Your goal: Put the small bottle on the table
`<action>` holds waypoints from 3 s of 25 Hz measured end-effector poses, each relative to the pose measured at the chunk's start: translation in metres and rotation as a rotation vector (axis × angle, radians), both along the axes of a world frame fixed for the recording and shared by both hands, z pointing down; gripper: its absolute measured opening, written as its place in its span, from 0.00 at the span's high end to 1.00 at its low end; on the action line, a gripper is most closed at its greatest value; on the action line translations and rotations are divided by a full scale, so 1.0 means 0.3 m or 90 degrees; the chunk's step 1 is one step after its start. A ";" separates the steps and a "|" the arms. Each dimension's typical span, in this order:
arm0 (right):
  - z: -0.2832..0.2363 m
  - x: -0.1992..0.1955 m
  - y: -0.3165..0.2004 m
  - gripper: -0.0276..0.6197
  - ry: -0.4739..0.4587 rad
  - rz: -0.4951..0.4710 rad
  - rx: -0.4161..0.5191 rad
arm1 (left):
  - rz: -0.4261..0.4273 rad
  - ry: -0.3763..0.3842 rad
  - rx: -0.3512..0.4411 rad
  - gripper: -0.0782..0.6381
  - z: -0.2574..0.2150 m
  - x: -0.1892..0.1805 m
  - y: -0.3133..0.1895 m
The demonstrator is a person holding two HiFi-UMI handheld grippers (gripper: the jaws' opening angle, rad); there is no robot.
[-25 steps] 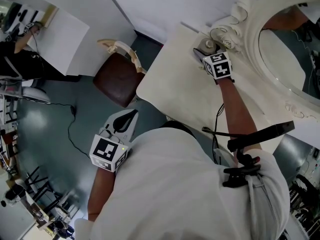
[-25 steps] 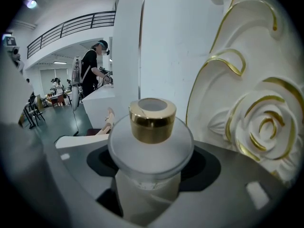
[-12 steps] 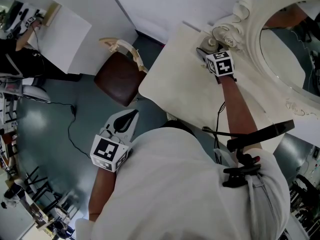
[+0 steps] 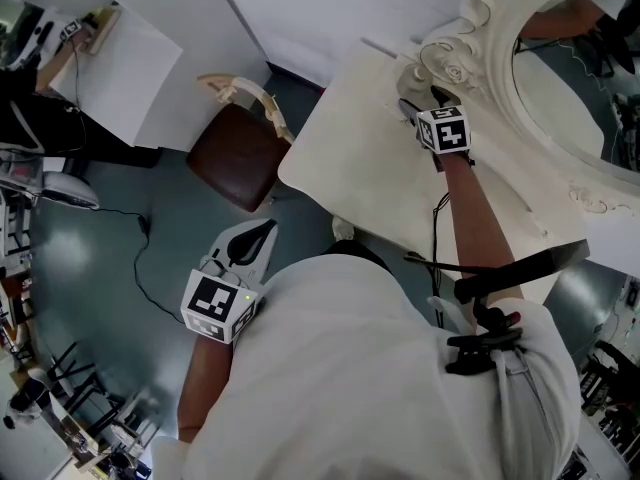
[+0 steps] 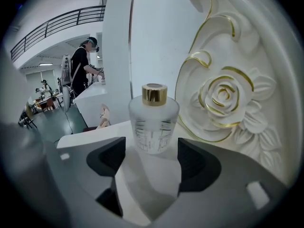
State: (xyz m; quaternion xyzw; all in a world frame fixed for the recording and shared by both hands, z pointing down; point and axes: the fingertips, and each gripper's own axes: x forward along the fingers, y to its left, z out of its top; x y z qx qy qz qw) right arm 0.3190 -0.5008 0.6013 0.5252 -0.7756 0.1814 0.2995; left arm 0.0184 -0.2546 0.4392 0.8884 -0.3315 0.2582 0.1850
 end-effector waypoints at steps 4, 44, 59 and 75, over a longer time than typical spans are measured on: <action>-0.014 -0.002 0.065 0.46 0.005 0.013 -0.001 | 0.008 0.004 0.006 0.89 -0.004 -0.028 0.043; -0.188 -0.737 1.143 0.95 -0.002 -0.043 0.011 | 0.077 0.034 0.044 0.89 0.020 -0.495 0.711; -0.274 -0.916 1.398 0.95 -0.010 -0.124 0.054 | 0.080 0.055 0.039 0.89 0.054 -0.541 0.878; -0.277 -1.004 1.488 0.95 -0.015 -0.157 0.063 | 0.060 0.057 0.044 0.89 0.069 -0.592 0.961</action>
